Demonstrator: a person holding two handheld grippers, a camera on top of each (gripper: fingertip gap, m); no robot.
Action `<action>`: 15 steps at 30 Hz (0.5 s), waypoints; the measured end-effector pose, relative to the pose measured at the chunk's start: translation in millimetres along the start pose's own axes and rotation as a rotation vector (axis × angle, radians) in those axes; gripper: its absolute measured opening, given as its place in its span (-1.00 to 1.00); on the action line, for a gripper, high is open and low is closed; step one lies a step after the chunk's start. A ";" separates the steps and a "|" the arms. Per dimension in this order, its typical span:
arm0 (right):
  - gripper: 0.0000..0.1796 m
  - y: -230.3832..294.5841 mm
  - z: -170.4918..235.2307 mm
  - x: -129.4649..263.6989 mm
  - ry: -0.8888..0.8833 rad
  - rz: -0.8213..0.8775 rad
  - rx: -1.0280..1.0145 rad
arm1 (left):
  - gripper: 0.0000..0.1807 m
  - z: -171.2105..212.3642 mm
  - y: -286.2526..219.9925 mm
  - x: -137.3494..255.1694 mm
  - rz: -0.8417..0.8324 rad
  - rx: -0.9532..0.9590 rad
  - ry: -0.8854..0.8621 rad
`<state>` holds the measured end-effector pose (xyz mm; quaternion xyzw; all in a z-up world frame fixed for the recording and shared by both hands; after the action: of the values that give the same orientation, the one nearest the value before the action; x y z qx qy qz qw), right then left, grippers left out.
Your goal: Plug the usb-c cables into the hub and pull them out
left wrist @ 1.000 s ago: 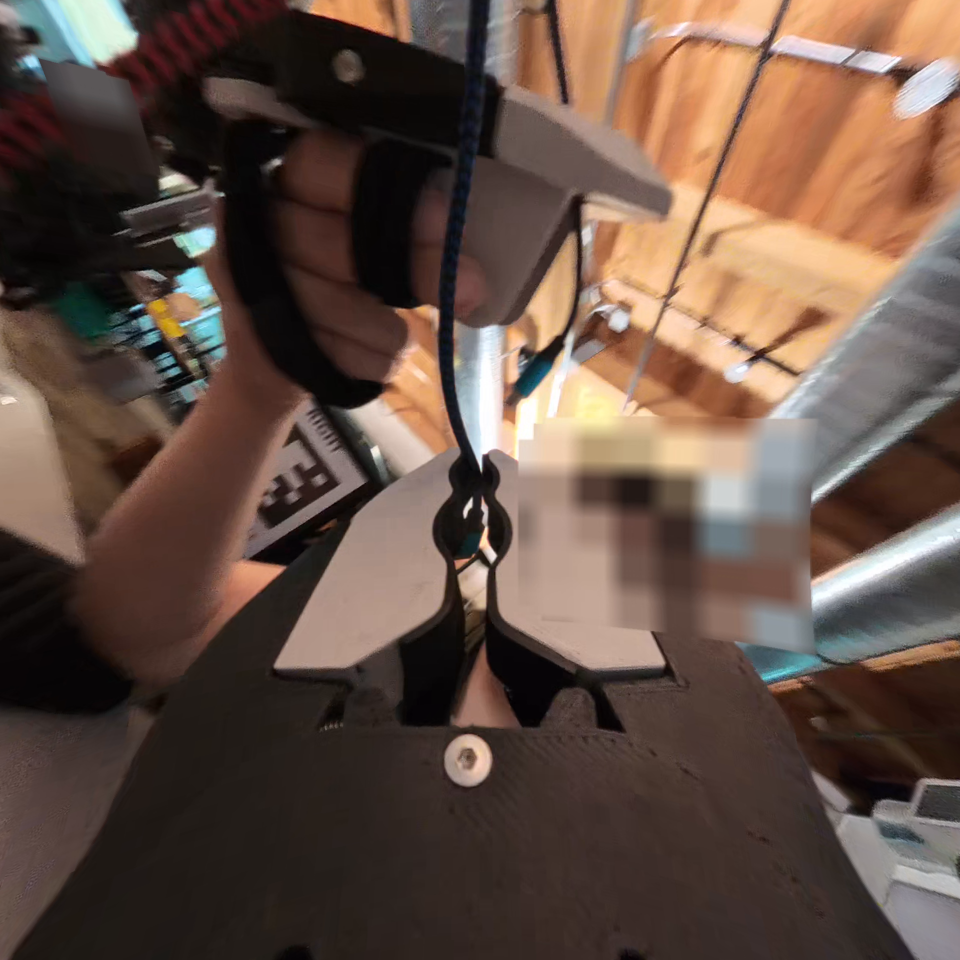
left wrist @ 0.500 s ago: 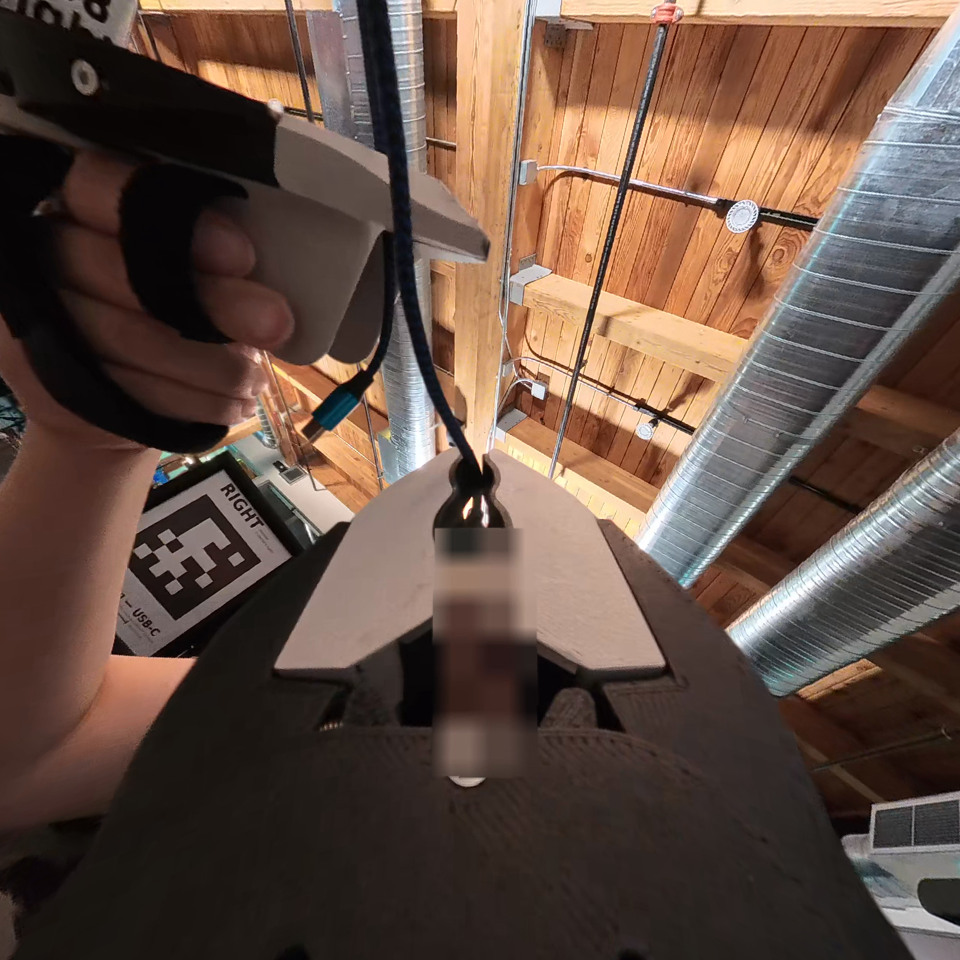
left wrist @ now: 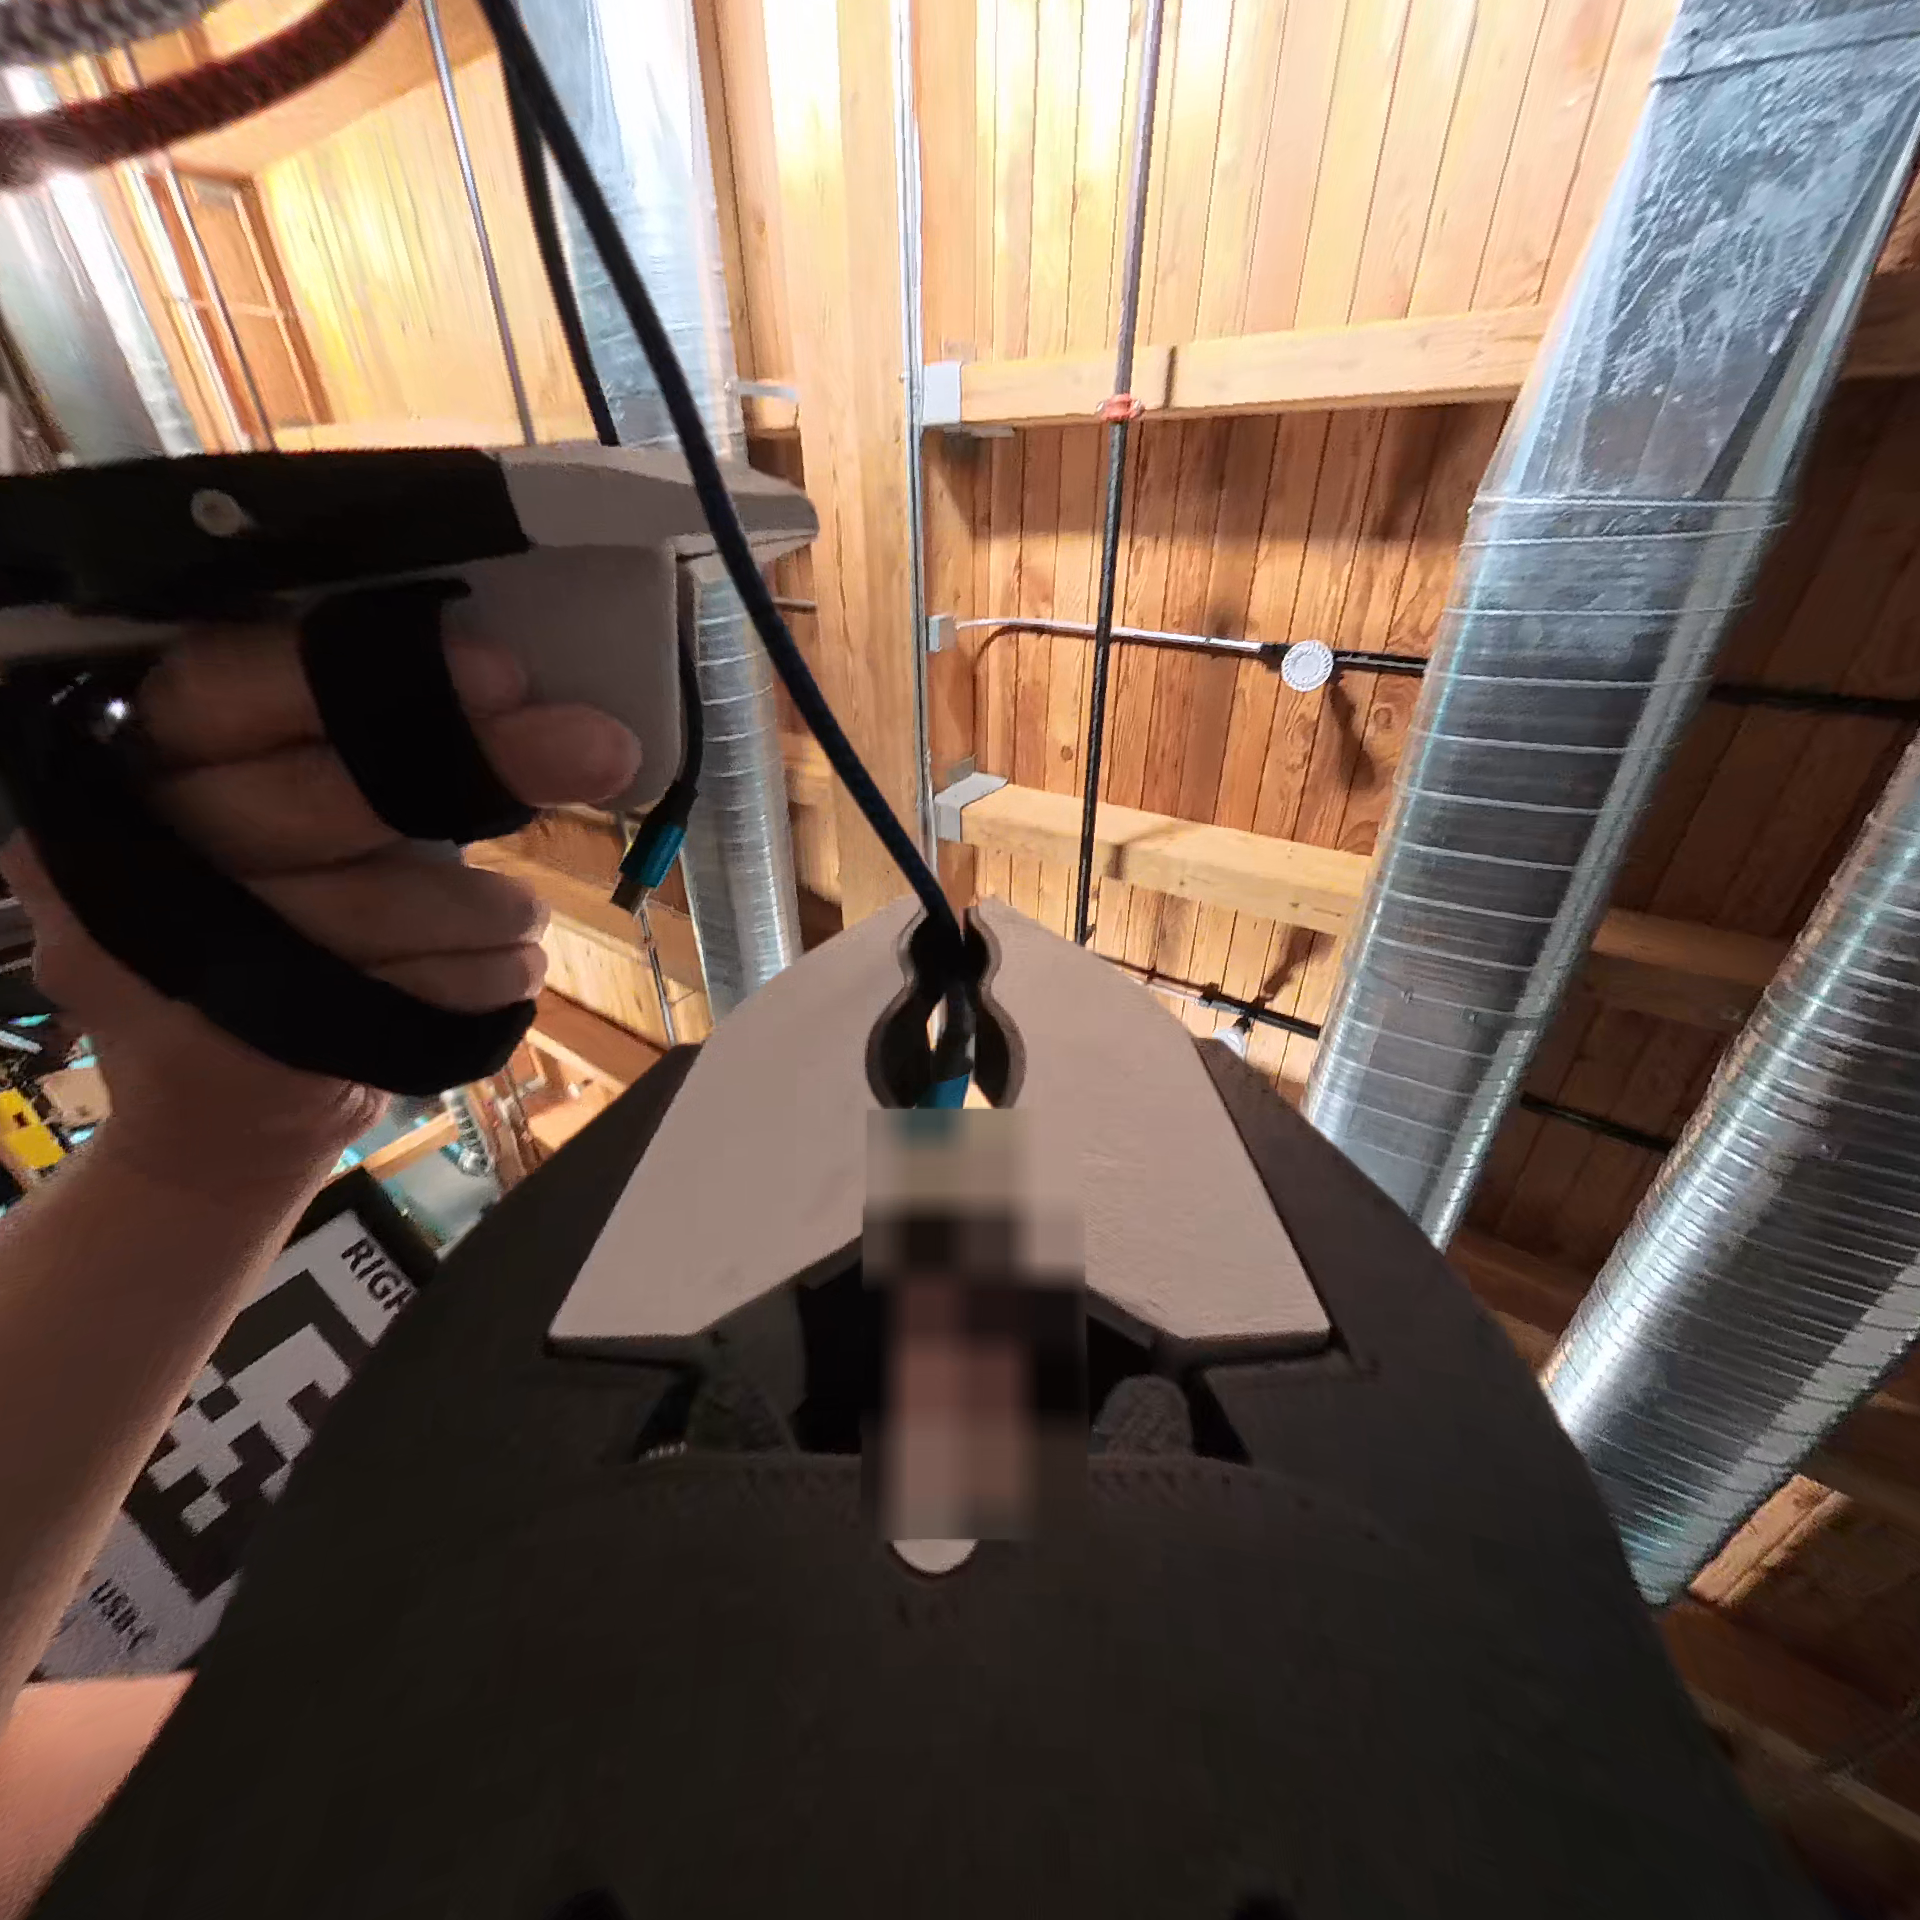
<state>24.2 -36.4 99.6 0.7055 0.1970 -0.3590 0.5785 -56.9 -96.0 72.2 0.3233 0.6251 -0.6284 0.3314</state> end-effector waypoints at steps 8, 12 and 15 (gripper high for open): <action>-1.00 8.5 19.1 -14.6 -0.001 -0.073 -0.049 | -0.99 12.2 -4.2 -8.3 0.031 0.022 0.019; -1.00 6.5 23.6 -16.9 0.112 0.012 0.075 | -0.98 13.4 -0.9 -10.0 0.001 0.024 0.082; -1.00 -0.8 22.9 -10.5 0.266 0.127 0.216 | -0.99 15.3 1.2 -10.6 -0.079 -0.021 0.219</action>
<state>10.3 -56.7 105.2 0.8158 0.1872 -0.2442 0.4897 -49.7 -111.2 80.4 0.3616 0.6763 -0.5954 0.2395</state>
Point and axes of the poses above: each gripper's, where its closed fingertips meet, x back along the fingers, z out of its underside, y = z × x across the jaws, the point moved 3 cm from there along x, back along the fingers, and after that the axes turned 2 degrees about y, right-handed, at the moved point
